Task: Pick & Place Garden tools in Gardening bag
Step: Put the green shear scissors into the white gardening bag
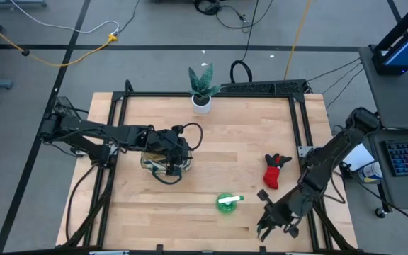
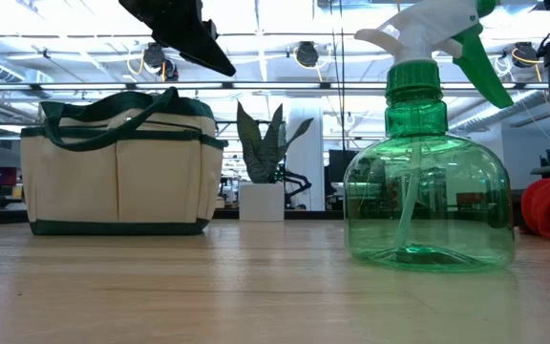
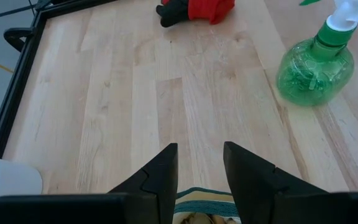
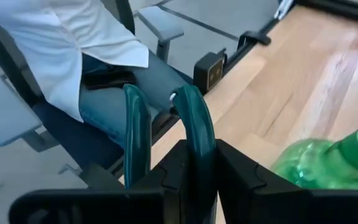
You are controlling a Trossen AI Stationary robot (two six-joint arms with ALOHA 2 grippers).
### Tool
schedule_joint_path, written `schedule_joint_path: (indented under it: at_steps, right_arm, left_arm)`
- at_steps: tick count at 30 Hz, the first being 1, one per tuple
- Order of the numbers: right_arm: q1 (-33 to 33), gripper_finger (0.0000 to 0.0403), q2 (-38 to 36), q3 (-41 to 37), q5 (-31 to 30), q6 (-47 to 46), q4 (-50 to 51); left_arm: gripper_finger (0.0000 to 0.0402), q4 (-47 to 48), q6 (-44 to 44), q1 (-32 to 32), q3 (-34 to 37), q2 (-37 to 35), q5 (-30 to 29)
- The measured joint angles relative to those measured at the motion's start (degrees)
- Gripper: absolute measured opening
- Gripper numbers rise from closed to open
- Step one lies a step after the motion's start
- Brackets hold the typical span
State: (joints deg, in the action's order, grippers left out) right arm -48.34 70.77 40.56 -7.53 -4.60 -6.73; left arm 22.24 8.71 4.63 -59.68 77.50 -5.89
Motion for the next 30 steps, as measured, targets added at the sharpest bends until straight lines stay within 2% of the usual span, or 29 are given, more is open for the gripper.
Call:
schedule_joint_path:
  at_steps: [4,13,20,30]
  right_arm:
    - [-0.02,0.0048,-2.97,0.0,-1.65,3.58,2.51]
    - [1.2,0.0051,-10.14,0.0,-7.65,3.3,6.13]
    - [5.48,0.0053,-14.09,0.02,-7.65,2.42,7.06]
    - [13.31,0.0054,-15.66,0.04,-7.38,2.27,10.1]
  left_arm:
    - [0.0131,-0.09,0.0,0.0,0.0,0.01,-0.02]
    - [0.0131,-3.07,0.01,0.02,0.02,0.01,-0.04]
    - [0.0131,-3.88,-0.22,0.0,0.02,-0.01,-0.05]
    - [0.0131,-7.04,0.03,0.01,0.04,-0.01,-0.07]
